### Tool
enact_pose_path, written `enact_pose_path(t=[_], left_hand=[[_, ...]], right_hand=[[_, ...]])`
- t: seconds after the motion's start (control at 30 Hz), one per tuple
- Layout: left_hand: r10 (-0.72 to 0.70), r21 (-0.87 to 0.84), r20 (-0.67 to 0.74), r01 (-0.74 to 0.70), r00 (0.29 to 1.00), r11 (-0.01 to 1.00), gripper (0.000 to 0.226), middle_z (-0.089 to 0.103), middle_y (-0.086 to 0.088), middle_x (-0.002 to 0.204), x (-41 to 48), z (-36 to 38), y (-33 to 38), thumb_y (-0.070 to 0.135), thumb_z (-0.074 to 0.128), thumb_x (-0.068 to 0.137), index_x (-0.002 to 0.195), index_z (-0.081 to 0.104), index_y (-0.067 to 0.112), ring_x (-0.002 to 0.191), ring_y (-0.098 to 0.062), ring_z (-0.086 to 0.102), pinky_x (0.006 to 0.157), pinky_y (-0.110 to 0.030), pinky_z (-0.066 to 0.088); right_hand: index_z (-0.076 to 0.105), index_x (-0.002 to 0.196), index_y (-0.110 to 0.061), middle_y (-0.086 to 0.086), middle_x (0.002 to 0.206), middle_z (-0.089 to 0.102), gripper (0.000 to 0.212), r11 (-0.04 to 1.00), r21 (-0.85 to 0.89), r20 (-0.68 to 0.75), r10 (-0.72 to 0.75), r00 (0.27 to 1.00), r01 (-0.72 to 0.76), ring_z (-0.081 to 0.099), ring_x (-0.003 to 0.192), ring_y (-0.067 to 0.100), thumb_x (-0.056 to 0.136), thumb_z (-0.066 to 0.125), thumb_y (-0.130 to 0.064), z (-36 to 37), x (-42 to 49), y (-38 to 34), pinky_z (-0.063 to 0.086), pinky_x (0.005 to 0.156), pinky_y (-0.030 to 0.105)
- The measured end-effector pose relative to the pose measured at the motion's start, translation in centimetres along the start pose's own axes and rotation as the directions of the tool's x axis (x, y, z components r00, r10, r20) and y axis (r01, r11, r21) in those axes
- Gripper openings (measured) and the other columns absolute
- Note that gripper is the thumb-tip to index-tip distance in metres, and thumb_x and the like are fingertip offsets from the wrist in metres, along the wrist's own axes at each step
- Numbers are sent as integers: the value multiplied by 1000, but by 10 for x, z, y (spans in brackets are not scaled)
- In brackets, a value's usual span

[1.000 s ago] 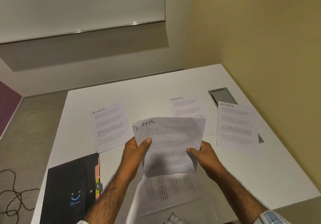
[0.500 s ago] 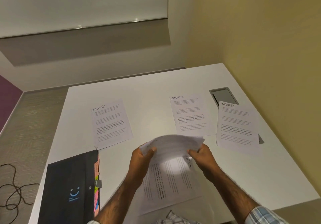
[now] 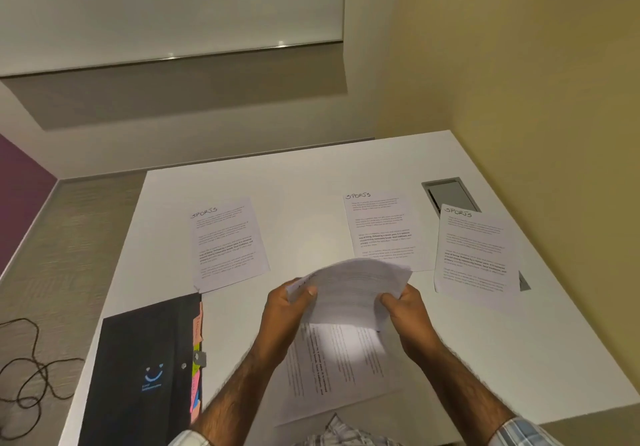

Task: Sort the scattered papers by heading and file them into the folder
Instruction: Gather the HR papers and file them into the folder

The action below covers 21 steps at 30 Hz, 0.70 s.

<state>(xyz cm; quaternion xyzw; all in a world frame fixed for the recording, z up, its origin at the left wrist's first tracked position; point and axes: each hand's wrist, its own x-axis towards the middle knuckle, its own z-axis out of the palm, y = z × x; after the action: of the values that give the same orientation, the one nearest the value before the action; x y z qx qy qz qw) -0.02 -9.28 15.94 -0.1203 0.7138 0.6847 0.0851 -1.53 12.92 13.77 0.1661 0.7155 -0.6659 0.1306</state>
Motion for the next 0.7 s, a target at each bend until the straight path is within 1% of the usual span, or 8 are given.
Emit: enact_pose_path(t=[0.1, 0.23, 0.33, 0.4, 0.47, 0.57, 0.63, 0.7], left_hand=[[19, 1, -44, -19, 999, 1000, 20, 78, 6, 99, -4, -5, 5, 18, 64, 98, 110, 75, 30, 90, -8, 73, 74, -22, 59], [-20, 28, -40, 21, 999, 999, 28, 78, 18, 92, -14, -9, -5, 12, 69, 94, 99, 75, 39, 86, 1, 71, 71, -14, 54], [-19, 71, -47, 22, 999, 997, 42, 75, 30, 87, -25, -8, -11, 8, 63, 98, 94, 71, 49, 84, 10, 69, 73, -9, 50], [6, 86, -52, -2, 999, 996, 41, 75, 28, 96, -29, -11, -11, 10, 61, 99, 99, 71, 51, 92, 9, 69, 79, -10, 50], [33, 53, -68, -29, 997, 998, 35, 75, 26, 104, -33, -15, -4, 12, 60, 100, 110, 69, 44, 100, 8, 68, 83, -9, 49], [34, -55, -139, -42, 990, 998, 26, 76, 19, 108, -39, -24, 6, 14, 61, 100, 117, 68, 33, 102, 1, 70, 81, -11, 52], [1, -94, -168, -17, 986, 995, 22, 78, 11, 108, -44, -31, 11, 17, 63, 98, 116, 69, 28, 101, -5, 72, 82, -17, 54], [-21, -94, -171, 5, 985, 996, 21, 78, 4, 111, -51, -40, 14, 18, 64, 98, 117, 71, 22, 104, -13, 72, 88, -28, 56]], right_hand=[[63, 122, -20, 3, 110, 70, 34, 999, 27, -36, -17, 999, 18, 66, 102, 16, 96, 54, 1, 0, -1, 0, 53, 73, 19], [68, 115, -18, 11, 105, 73, 37, 1000, -20, 15, -2, 1000, 3, 68, 95, 26, 91, 55, 6, 0, -2, 10, 52, 76, 32], [68, 120, -10, 8, 106, 74, 36, 999, -41, -5, -11, 1000, 10, 69, 103, 28, 93, 53, 8, 6, -4, 16, 52, 78, 22], [67, 121, -11, 9, 107, 74, 33, 999, -42, -22, -24, 999, 23, 69, 100, 26, 95, 54, 5, 9, -6, 14, 53, 80, 25], [68, 116, -12, 8, 100, 73, 29, 998, -45, -17, -36, 999, 36, 68, 91, 24, 96, 54, 4, 11, -9, 7, 53, 76, 24], [68, 109, -13, 4, 94, 71, 27, 996, -68, 44, -62, 997, 65, 66, 86, 22, 95, 54, 5, 15, -12, -2, 50, 70, 22], [67, 114, -20, 0, 99, 74, 31, 996, -60, 95, -55, 994, 61, 69, 84, 16, 95, 57, 2, 20, -16, -5, 50, 65, 16], [68, 113, -25, -7, 101, 76, 30, 997, -39, 127, -64, 990, 69, 73, 84, 8, 96, 62, -1, 27, -21, -5, 53, 64, 12]])
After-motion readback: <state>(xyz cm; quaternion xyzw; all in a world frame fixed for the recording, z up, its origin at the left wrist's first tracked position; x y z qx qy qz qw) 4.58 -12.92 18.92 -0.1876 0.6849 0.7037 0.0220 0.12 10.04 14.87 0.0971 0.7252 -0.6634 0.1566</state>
